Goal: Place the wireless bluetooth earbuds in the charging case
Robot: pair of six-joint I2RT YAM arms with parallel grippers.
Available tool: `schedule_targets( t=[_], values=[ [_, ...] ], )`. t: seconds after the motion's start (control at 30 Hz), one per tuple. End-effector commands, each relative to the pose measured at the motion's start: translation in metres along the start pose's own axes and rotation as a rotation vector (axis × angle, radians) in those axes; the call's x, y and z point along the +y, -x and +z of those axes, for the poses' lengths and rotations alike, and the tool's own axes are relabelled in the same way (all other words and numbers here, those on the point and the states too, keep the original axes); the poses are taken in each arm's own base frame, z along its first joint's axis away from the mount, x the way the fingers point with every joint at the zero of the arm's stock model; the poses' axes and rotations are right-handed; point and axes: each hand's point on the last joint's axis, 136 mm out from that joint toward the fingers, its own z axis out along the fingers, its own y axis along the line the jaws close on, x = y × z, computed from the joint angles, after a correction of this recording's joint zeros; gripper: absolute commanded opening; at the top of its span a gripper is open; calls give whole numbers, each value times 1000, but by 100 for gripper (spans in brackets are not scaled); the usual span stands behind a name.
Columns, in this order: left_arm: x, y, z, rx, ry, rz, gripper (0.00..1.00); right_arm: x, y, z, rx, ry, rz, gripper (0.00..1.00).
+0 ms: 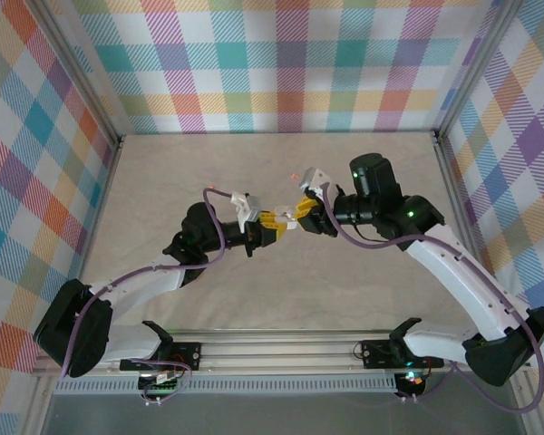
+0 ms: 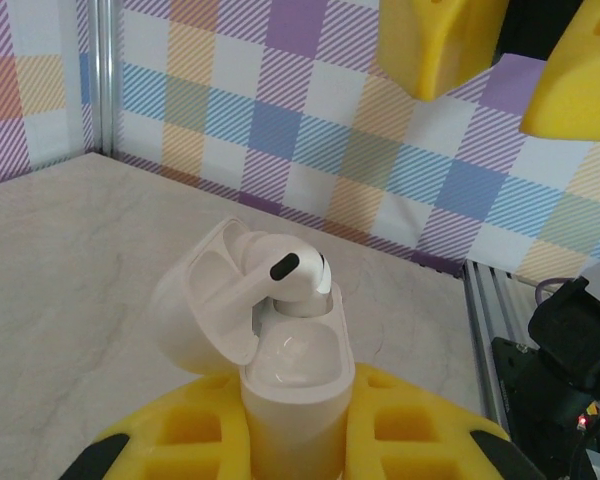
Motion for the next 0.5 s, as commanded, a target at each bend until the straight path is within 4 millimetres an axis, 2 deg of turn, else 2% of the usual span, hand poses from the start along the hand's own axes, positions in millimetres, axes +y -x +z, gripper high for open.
schedule_targets(
  t=[0.0,0.47],
  values=[
    [-2,1,1,-9,-32,29,0,6,0,2,11,49,0,27],
    [1,1,8,-5,-49,23,0,-10,-17,29,129,27,23,26]
  ],
)
